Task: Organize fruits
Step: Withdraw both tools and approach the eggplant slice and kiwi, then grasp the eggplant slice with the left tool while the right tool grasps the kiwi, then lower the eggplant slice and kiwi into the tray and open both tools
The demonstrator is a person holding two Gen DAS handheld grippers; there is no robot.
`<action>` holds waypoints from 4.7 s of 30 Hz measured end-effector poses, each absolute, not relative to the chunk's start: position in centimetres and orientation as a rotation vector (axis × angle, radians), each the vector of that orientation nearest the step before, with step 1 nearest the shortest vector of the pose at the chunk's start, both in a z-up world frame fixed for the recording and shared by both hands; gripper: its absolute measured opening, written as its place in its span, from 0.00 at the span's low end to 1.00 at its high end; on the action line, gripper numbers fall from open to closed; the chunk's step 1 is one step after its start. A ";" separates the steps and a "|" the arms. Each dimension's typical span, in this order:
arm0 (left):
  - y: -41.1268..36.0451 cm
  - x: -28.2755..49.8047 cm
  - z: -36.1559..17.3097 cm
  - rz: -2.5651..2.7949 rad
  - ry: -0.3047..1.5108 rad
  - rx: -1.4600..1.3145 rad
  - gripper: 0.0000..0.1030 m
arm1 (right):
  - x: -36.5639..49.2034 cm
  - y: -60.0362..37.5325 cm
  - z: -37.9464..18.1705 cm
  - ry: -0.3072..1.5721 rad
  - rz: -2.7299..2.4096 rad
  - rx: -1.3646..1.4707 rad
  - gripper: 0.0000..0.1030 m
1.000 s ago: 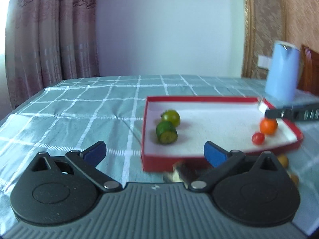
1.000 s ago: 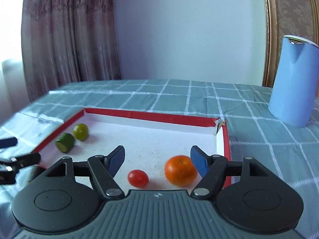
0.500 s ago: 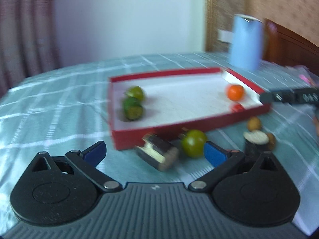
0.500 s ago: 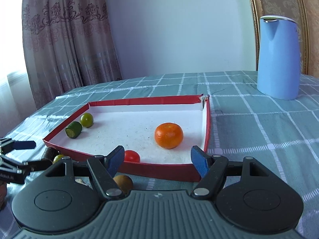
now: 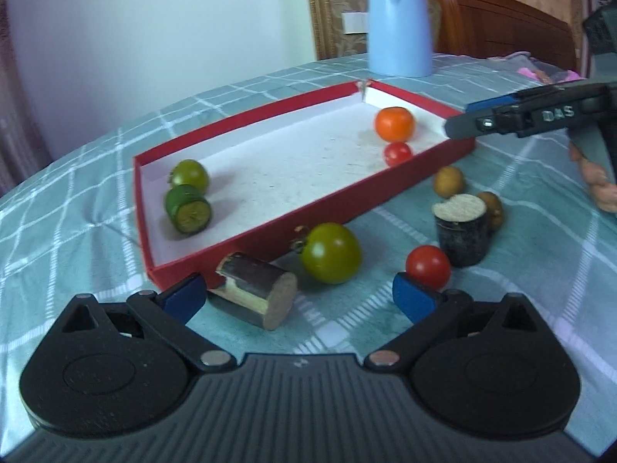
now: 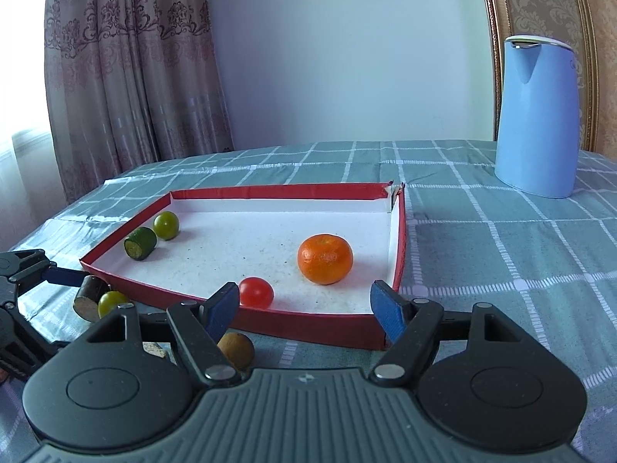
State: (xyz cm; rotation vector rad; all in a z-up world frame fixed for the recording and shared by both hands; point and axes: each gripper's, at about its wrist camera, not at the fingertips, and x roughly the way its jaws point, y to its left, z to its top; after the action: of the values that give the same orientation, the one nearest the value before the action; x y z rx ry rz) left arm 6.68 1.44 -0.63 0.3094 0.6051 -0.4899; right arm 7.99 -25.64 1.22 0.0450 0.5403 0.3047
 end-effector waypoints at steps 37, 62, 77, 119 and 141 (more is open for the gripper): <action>2.1 5.7 -0.3 -0.421 0.620 0.175 0.42 | 7.0 -24.6 -0.3 0.650 0.436 0.038 0.65; 1.6 4.1 0.1 -0.337 0.587 0.186 0.30 | 6.9 -23.4 -0.4 0.628 0.435 0.000 0.23; 0.7 4.8 2.8 -0.234 0.527 0.109 0.30 | 6.9 -22.8 2.1 0.494 0.390 -0.044 0.24; -3.0 17.3 1.0 -0.009 0.584 0.122 0.81 | 19.3 -17.6 0.0 0.658 0.273 -0.163 0.24; -2.9 15.7 1.3 -0.041 0.542 0.107 0.98 | 18.3 -19.2 0.5 0.602 0.285 -0.073 0.50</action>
State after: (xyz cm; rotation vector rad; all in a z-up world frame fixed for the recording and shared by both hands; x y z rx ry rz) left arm 15.69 -2.88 1.32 0.1071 0.5417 -0.0411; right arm 18.25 -19.19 0.48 -0.0728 0.6024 0.2847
